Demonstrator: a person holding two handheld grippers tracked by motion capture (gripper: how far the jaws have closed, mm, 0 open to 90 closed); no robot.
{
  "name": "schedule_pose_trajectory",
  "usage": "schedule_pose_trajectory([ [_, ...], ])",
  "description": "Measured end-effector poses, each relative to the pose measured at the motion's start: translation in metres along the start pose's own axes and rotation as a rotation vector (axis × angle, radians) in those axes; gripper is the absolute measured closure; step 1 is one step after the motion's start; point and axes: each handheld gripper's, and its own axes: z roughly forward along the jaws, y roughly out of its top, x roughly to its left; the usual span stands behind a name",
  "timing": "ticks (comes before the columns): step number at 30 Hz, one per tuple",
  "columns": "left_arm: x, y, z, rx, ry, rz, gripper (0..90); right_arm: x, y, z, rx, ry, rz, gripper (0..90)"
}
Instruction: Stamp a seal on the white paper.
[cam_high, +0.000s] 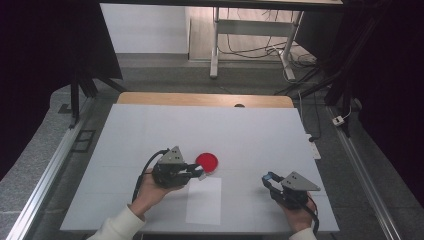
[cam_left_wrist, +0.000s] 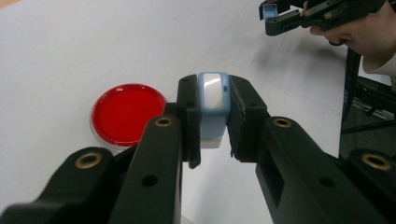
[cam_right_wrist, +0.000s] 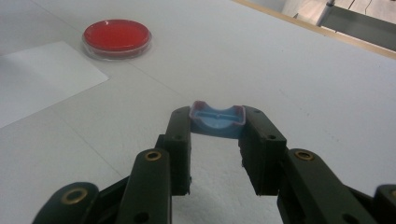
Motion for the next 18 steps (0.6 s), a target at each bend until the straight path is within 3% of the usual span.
schedule_pose_trajectory([
  [18, -0.0059, -0.0066, 0.0062, 0.028, -0.024, 0.009, 75.7, -0.0004, -0.0003, 0.0001, 0.001, 0.001, 0.003, 64.3],
])
